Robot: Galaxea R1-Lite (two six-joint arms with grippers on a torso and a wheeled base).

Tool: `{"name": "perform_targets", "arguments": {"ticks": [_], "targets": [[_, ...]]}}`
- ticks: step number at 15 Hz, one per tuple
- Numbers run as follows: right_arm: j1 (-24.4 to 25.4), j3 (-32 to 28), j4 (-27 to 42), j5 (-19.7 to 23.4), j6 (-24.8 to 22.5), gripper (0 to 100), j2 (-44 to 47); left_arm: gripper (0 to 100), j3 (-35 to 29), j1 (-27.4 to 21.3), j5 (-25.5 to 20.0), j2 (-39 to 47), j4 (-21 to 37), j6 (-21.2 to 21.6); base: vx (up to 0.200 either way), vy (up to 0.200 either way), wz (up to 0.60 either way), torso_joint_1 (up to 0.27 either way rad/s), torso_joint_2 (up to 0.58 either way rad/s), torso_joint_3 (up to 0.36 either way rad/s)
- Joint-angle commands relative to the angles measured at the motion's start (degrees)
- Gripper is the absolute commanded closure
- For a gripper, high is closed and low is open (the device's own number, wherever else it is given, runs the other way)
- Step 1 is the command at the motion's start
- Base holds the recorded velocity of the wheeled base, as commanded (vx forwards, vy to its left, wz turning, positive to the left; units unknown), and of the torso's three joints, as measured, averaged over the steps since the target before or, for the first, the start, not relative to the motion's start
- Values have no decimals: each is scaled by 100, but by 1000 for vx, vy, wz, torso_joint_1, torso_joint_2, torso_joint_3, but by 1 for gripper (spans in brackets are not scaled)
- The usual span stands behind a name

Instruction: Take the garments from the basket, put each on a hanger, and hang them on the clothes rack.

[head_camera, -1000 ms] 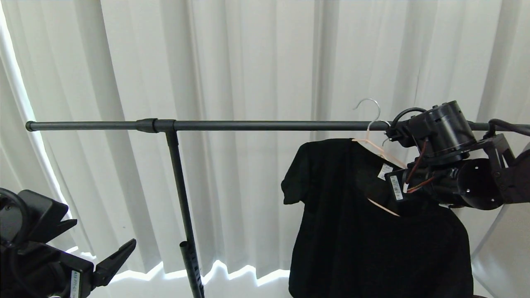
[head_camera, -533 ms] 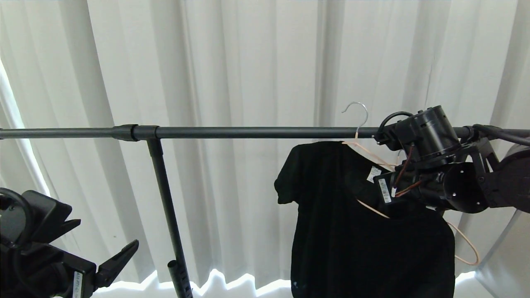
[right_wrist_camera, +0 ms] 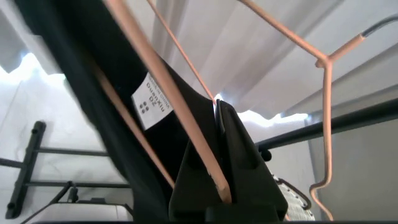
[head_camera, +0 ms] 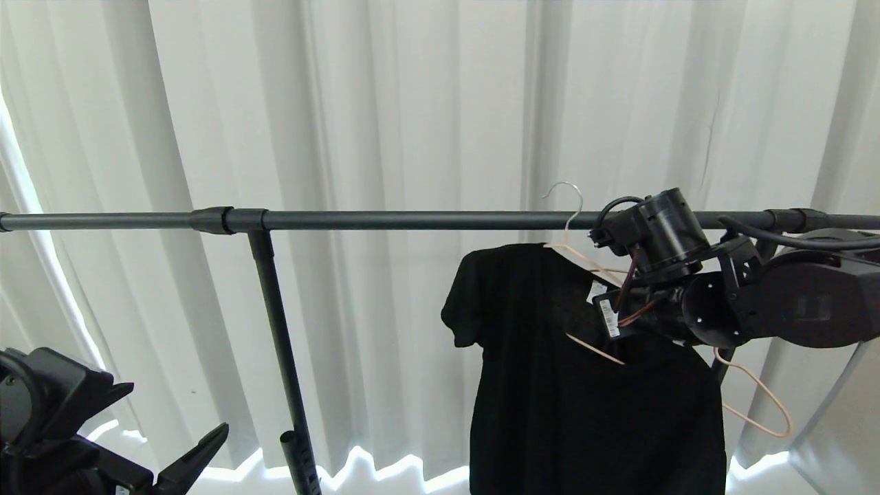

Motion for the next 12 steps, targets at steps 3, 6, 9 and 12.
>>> {"name": "perform_targets", "arguments": {"ticks": [3,6,9,12], "targets": [[4,-30,-5,-1,1,100,284,0,85,-71,2,-154,-2,1,0,0,0,0,0,0],[-4,-30,4,8,-8,100,355,0,50,-106,-7,-180,-2,9,0,0,0,0,0,0],[92,-39,-5,8,-8,100,425,0,59,-273,-7,-198,-2,9,0,0,0,0,0,0],[127,-48,-31,-1,-60,100,434,0,59,-379,-7,-216,-2,9,0,0,0,0,0,0]]}}
